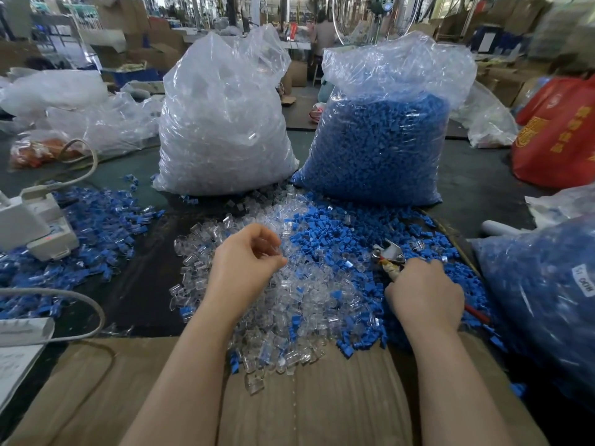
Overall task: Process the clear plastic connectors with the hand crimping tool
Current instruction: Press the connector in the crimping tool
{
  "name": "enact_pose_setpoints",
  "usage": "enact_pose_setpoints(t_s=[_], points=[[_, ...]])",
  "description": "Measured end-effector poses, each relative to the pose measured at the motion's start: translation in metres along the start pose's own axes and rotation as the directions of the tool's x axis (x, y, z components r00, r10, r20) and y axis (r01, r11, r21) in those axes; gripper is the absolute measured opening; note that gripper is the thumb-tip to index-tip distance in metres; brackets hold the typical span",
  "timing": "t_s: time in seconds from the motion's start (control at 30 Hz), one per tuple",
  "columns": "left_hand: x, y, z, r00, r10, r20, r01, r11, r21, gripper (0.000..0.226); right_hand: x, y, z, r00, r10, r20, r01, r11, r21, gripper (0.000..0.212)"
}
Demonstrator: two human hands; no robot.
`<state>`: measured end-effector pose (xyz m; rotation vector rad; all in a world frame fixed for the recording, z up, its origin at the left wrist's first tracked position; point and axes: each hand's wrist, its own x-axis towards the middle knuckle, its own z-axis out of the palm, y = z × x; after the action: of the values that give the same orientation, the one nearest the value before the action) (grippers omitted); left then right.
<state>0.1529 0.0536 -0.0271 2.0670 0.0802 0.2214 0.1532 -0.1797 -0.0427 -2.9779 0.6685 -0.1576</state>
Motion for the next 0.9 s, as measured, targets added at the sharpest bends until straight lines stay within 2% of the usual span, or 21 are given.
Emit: enact_pose_setpoints(t_s=[0.17, 0.37, 0.57, 0.9], points=[[-0.0001, -0.0007, 0.0024, 0.999, 0.037, 0.028, -0.037, 0.999, -0.004, 0.019, -0.0001, 0.0003, 0.0019, 0.998, -0.052, -0.041, 0.054, 0.998, 0.028, 0.015], [0.0003, 0.0013, 0.0037, 0.999, 0.030, 0.028, -0.029, 0.999, -0.031, 0.010, 0.0015, -0.0004, 0.0046, 0.991, -0.102, -0.086, 0.110, 0.990, 0.089, 0.019], [-0.0007, 0.0020, 0.0027, 0.999, 0.040, 0.016, -0.039, 0.999, -0.033, 0.018, 0.0031, -0.0033, 0.0072, 0.975, -0.208, -0.081, 0.216, 0.971, 0.105, 0.016], [0.0005, 0.0009, 0.0046, 0.999, 0.035, 0.041, -0.033, 0.999, -0.036, 0.022, 0.0015, -0.0052, 0.0024, 0.970, -0.240, -0.041, 0.243, 0.961, 0.129, 0.015]])
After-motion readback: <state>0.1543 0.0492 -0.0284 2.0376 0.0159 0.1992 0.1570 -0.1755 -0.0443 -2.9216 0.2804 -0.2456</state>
